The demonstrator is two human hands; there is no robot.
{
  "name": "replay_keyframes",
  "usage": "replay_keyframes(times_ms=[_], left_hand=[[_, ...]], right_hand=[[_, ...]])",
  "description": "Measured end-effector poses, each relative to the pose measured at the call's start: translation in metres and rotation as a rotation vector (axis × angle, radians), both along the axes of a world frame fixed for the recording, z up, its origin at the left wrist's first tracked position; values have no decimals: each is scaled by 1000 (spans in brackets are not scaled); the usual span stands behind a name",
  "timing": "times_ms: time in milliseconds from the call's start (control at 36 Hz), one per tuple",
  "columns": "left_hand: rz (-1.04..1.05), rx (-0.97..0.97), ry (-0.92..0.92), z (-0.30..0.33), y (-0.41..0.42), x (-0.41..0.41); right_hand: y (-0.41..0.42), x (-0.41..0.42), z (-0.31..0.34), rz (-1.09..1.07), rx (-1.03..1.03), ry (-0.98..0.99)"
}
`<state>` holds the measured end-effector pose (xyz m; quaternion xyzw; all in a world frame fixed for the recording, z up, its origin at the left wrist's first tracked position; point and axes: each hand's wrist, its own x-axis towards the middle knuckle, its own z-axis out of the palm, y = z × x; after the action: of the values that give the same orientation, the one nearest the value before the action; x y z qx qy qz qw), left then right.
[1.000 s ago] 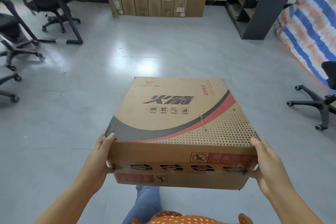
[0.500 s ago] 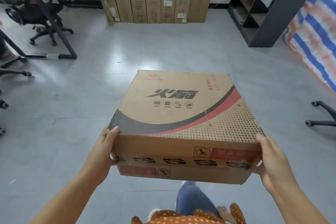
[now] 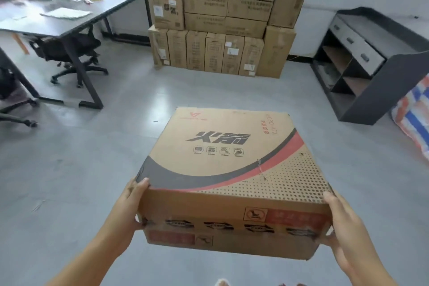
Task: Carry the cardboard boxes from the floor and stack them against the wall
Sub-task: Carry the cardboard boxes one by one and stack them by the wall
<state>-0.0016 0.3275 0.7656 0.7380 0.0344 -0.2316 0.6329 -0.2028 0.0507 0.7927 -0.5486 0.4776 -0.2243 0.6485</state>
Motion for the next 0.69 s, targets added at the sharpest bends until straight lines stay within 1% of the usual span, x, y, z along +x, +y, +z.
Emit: replay_keyframes(times_ms=[56,111,222,389,528,694], left_hand=[[67,-78,75,4,-15,17],[105,-124,108,3,-30,45],[126,-115,98,-2,-52,108],[112,-127,76,-6,-79,229],[125,-118,55,12,-95,343],[86,-115,21,38,-118,461]], right_hand=[[-17,21,6,15,-15,-2],[-38,53,7,57,-19,-7],[-68,124,7,109,-31,12],[-95,246,-7,88,-32,-18],[-106,353,-2,64,-28,-54],[-121,464,13,50,-43,-59]])
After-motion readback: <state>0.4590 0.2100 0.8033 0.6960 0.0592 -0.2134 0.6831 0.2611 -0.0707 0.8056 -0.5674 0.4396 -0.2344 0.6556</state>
